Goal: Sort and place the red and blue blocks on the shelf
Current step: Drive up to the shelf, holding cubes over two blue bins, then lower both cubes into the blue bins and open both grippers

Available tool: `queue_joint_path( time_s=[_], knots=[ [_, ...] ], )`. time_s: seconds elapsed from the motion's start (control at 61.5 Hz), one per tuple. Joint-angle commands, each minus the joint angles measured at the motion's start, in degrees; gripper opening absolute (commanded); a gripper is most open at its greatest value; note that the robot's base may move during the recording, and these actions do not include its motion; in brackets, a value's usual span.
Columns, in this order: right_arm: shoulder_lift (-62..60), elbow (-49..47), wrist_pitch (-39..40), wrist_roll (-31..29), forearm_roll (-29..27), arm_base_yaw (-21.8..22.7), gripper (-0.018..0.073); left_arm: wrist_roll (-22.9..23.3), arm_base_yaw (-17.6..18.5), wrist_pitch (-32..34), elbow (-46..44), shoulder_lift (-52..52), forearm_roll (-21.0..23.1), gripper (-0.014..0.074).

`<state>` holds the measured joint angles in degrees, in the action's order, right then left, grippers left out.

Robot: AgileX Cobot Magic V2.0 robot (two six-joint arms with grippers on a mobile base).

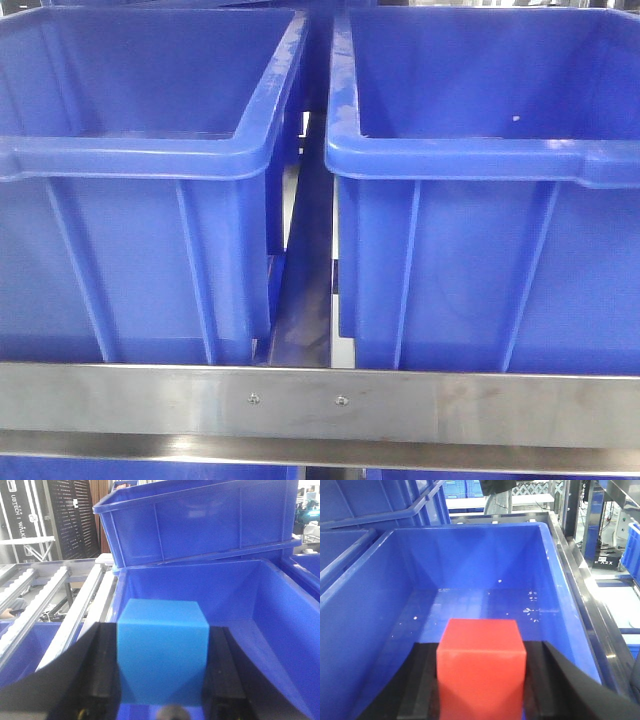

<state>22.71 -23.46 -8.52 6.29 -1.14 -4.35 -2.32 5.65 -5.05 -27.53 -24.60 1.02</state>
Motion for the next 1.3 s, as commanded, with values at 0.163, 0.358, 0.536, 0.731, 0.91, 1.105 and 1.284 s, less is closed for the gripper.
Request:
queue_joint_path(
  time_s=[0.163,0.358,0.536,0.731,0.91,1.105,1.284],
  knots=[
    [0.26,-1.6,5.01,-0.39,0.36,0.35,0.0057,0.12,-0.03,5.05,-1.63,-0.5,0.32,0.0125],
    [0.26,-1.6,5.01,-0.39,0.36,0.35,0.0057,0.12,-0.03,5.05,-1.63,-0.5,0.32,0.0125],
    [0.26,-1.6,5.01,-0.39,0.36,0.35,0.0057,0.12,-0.03,5.05,-1.63,-0.5,0.32,0.0125],
    [0.26,-1.6,5.01,-0.39,0.36,0.35,0.0057,0.12,-0.03,5.05,-1.63,-0.5,0.32,0.0125],
    [0.26,-1.6,5.01,-0.39,0.36,0.35,0.0057,0.12,-0.03,5.05,-1.63,-0.5,0.32,0.0125],
    [0.26,-1.6,5.18,-0.39,0.3,0.35,0.0057,0.12,-0.03,6.98,-1.63,-0.5,0.32,0.0125],
    [0.26,-1.6,4.86,-0.39,0.3,0.35,0.0057,0.12,-0.03,6.98,-1.63,-0.5,0.5,0.0125]
  ],
)
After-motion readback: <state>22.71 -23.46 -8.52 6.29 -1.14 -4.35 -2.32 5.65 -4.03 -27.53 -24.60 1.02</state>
